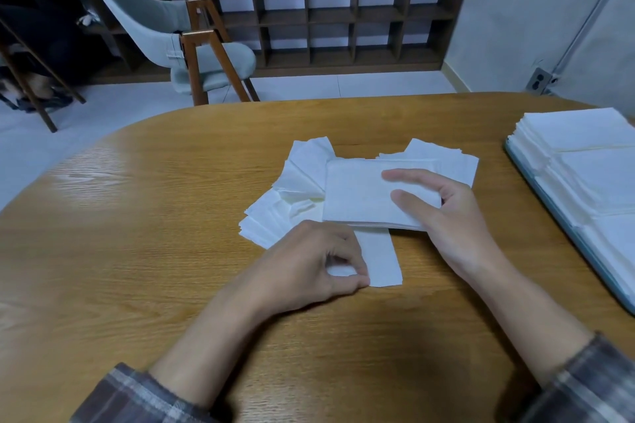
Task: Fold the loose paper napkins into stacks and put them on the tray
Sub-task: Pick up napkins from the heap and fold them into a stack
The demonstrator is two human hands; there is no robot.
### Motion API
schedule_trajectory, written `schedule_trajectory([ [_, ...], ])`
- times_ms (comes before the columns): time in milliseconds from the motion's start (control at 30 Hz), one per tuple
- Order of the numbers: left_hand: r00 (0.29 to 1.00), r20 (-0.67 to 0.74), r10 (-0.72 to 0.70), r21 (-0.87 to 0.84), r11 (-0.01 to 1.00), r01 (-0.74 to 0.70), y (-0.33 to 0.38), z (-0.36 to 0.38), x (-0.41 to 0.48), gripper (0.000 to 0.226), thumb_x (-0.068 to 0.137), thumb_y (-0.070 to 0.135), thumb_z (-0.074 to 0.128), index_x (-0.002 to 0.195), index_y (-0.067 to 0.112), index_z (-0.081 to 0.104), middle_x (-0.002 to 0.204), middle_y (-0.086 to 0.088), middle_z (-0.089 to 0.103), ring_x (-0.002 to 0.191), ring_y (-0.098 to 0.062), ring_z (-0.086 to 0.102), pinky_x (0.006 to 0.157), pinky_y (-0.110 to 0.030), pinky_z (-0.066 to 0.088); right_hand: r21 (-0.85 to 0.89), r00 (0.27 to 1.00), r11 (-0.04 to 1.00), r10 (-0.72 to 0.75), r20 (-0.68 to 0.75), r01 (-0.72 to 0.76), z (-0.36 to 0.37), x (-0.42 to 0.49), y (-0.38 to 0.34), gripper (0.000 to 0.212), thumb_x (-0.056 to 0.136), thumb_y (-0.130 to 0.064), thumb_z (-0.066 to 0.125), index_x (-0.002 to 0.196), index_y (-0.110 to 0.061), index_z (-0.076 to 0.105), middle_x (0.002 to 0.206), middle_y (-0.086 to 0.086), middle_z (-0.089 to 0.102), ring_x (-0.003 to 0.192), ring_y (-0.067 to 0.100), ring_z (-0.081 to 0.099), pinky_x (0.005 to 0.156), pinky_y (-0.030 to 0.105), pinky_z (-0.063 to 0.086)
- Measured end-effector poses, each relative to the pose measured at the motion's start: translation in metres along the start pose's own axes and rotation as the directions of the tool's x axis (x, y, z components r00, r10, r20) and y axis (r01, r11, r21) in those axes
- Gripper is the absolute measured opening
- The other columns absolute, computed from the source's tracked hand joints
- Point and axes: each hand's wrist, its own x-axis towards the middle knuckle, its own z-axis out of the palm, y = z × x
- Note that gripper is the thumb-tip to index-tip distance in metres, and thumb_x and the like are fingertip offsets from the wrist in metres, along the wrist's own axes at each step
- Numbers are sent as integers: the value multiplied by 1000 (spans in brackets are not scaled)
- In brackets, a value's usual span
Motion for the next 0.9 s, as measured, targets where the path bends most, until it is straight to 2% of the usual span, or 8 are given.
schedule_trajectory([
  [133, 997, 46, -65, -26, 998, 66, -1, -9, -3, 13, 83, 24, 89, 94, 27, 83, 99, 16, 74, 100, -6, 69, 87, -27, 53, -9, 1000, 1000, 2, 1, -2, 0, 0, 2, 25, 99, -10, 70, 112, -29, 80, 115, -29, 74, 121, -17, 56, 95, -3, 34],
  [233, 996, 32, -88, 0, 996, 88, 1, -10, -4, 11, 81, 22, 89, 86, 25, 80, 99, 19, 74, 100, -4, 69, 89, -29, 53, -3, 1000, 1000, 0, 4, 0, 1, 1, 3, 24, 98, -10, 70, 112, -27, 80, 116, -27, 75, 122, -15, 57, 97, -2, 35],
  [400, 995, 12, -98, -12, 995, 98, 1, -12, -5, 7, 86, 19, 85, 83, 23, 80, 95, 19, 77, 96, -4, 71, 83, -13, 47, 14, 1000, 1000, -1, 11, 1, 1, 2, 3, 24, 98, -8, 70, 112, -25, 80, 117, -26, 75, 122, -14, 57, 99, -1, 35],
  [500, 990, 0, -143, -118, 983, 142, 1, -16, -5, 5, 90, 18, 82, 86, 22, 81, 92, 16, 78, 93, -6, 73, 86, -21, 54, 21, 1000, 1000, -9, 10, 9, 1, 2, 4, 25, 98, -7, 70, 112, -24, 80, 117, -25, 75, 122, -13, 58, 99, 0, 36],
  [600, 983, -75, -167, -240, 960, 145, 5, -19, -5, 9, 91, 10, 79, 90, 18, 82, 92, 12, 80, 90, -11, 75, 90, -31, 59, 18, 1000, 1000, -15, 5, 15, 0, 2, 3, 25, 98, -7, 70, 113, -25, 80, 118, -25, 75, 123, -13, 58, 101, 2, 37],
  [767, 982, -152, -116, -390, 919, 49, 6, -23, -5, 41, 84, -21, 59, 105, 9, 80, 106, 3, 79, 109, -20, 73, 101, -32, 57, 21, 1000, 1000, -16, -6, 16, -2, 2, 1, 25, 98, -8, 71, 112, -27, 80, 118, -25, 75, 123, -13, 57, 97, -1, 36],
  [833, 973, -193, -128, -429, 902, 34, 6, -21, -3, 38, 86, -21, 64, 106, 8, 79, 107, 2, 79, 108, -19, 73, 100, -28, 56, 27, 1000, 999, -23, -5, 23, -3, 2, 0, 25, 98, -9, 70, 113, -27, 80, 119, -26, 74, 122, -13, 57, 96, -1, 37],
  [900, 943, -280, -178, -449, 893, 35, 7, -20, 0, 21, 88, -7, 78, 100, 10, 80, 100, 4, 80, 97, -13, 75, 90, -21, 56, 39, 999, 998, -48, 12, 47, -5, 2, -1, 22, 99, -12, 69, 114, -26, 79, 119, -24, 75, 122, -11, 59, 97, 2, 39],
])
